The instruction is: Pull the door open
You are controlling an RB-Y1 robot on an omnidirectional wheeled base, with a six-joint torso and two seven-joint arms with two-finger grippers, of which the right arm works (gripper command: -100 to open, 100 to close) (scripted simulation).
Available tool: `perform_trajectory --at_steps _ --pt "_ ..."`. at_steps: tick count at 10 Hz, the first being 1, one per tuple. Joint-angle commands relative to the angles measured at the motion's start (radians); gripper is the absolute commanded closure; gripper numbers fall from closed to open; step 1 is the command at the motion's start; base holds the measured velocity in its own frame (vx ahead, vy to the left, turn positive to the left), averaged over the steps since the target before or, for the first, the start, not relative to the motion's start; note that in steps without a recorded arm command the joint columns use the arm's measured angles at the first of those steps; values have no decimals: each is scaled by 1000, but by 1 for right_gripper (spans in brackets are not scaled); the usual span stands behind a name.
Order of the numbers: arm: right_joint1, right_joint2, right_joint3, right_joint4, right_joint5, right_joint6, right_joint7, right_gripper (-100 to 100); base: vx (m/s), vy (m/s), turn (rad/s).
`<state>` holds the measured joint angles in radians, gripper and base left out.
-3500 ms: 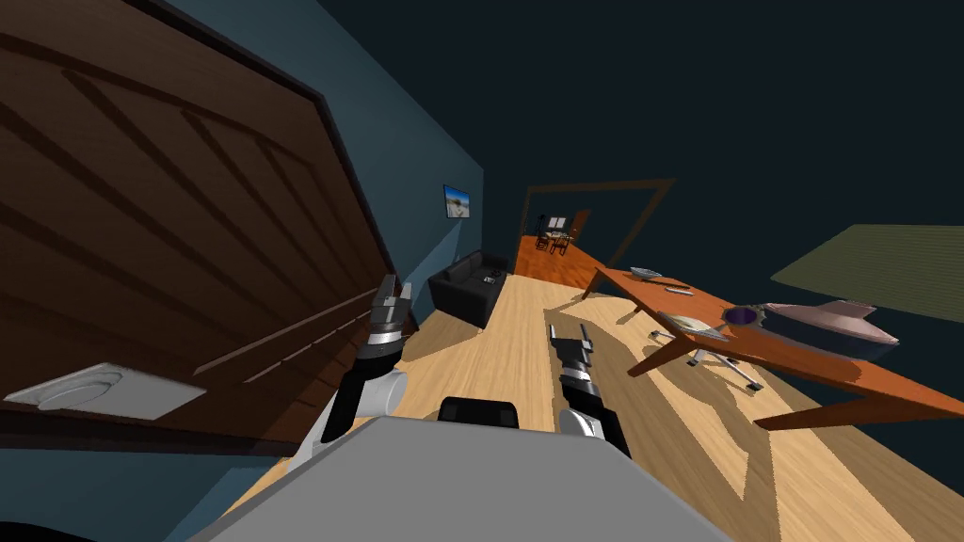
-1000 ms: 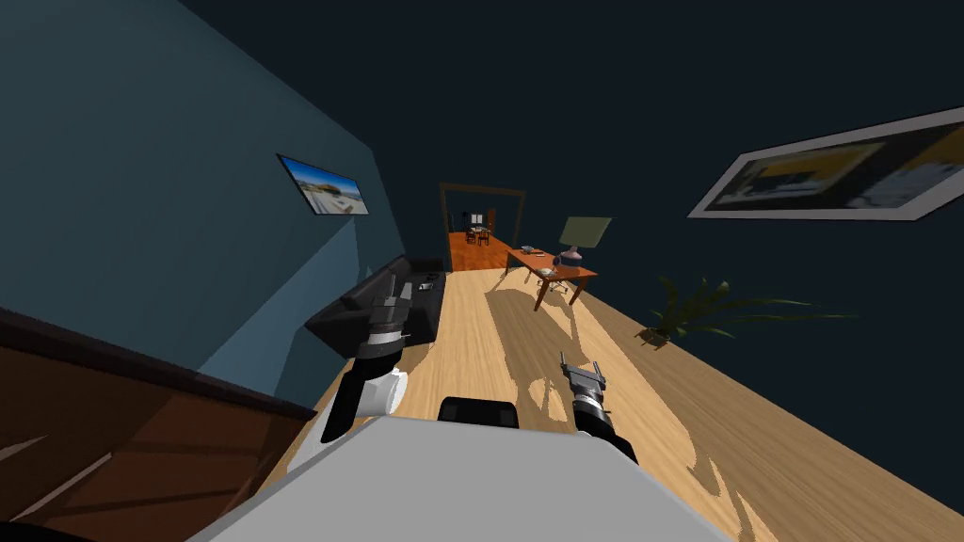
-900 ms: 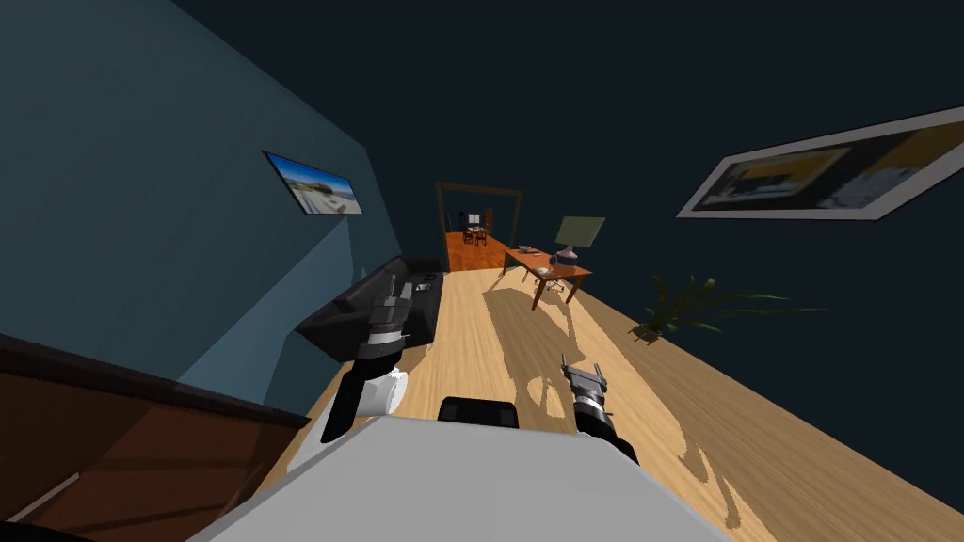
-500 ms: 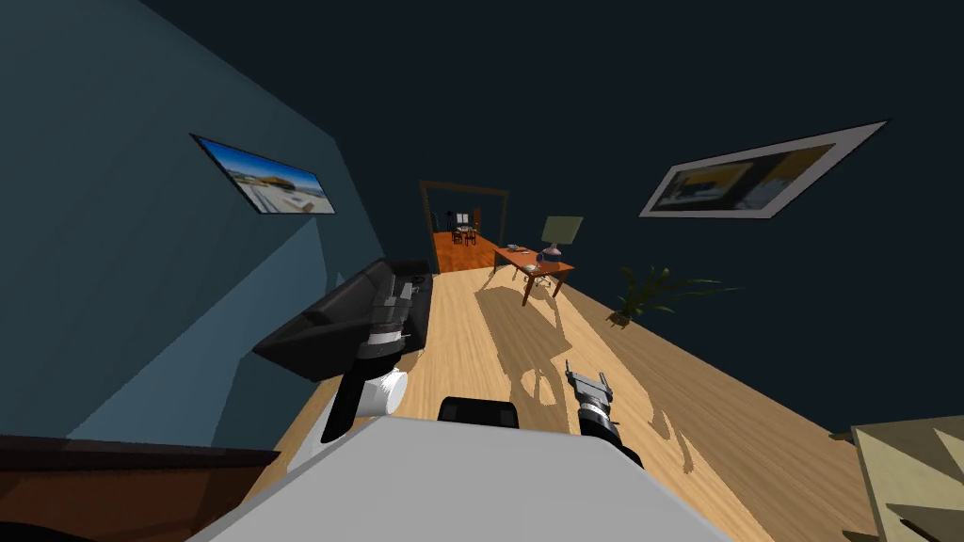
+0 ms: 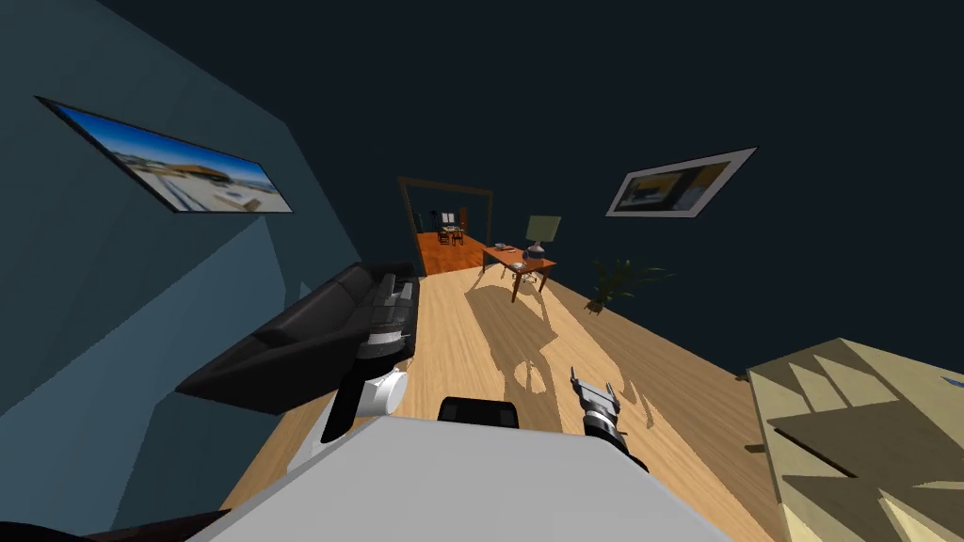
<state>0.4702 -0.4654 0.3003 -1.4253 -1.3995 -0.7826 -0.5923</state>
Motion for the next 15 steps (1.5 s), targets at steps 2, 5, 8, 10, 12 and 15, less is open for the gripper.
perform_trajectory --at_steps 2,5,8,10,12,15 --pt "-1 -16 10 29 -54 -9 -22 -100 1 2 -265" --pt "-3 -36 25 68 -123 -23 -52 -100 -1 3 -240" --pt "-4 -57 39 106 -192 -37 -81 -100 -8 7 -283" --pt "-5 -69 48 129 -233 -46 -99 -100 -13 11 -261" --pt "-6 -81 57 153 -275 -54 -117 -100 -7 4 -179" --pt "-7 -97 69 183 -330 -65 -140 -100 -9 6 -240"
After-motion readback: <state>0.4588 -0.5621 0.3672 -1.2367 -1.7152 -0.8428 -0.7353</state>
